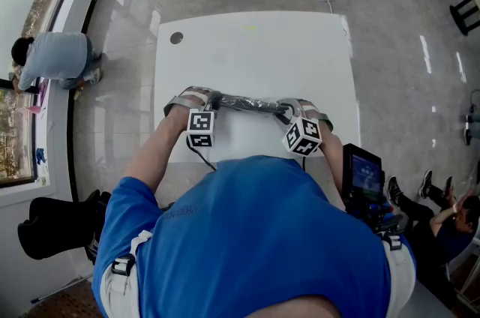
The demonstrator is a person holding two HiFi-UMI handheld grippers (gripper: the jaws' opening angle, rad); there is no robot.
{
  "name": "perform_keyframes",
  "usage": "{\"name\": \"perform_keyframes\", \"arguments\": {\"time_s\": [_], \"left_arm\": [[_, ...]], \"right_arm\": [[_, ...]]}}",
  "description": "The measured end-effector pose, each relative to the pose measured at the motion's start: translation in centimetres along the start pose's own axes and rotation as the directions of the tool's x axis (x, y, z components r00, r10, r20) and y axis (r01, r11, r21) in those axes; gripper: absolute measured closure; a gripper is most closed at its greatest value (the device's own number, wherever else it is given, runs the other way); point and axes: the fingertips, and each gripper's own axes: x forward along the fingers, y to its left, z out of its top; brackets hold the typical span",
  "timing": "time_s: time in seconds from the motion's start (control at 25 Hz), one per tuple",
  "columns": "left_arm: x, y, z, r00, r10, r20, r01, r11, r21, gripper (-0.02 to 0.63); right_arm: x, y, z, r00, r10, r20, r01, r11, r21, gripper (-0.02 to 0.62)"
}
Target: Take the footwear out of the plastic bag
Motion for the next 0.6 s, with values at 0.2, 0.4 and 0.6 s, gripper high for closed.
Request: {"name": "perform_keyframes", "arguments": {"time_s": [0.2, 0.4, 0.6], "left_arm": [[-0.1, -0.1, -0.4, 1.000, 0.004, 0.000, -0.004, 1.000, 0.007, 0.462], [0.2, 0.3, -1.5, 1.000, 0.012, -0.003, -0.012, 1.000, -0.013, 0.470], [0.4, 0.3, -1.4, 1.000, -0.007, 0.001, 0.007, 1.000, 0.002, 0.500]], "right_arm": [[0.6, 0.4, 0.2, 1.000, -0.004, -0.023, 0.003, 0.999, -0.047, 0.505], [0.1, -0.1, -1.4, 0.999, -0.010, -0.052, 0.009, 1.000, -0.021, 0.512], [-0.5, 0.5, -3.9, 0.996, 0.020, -0.084, -0.015, 0.998, 0.058, 0.511]]}}
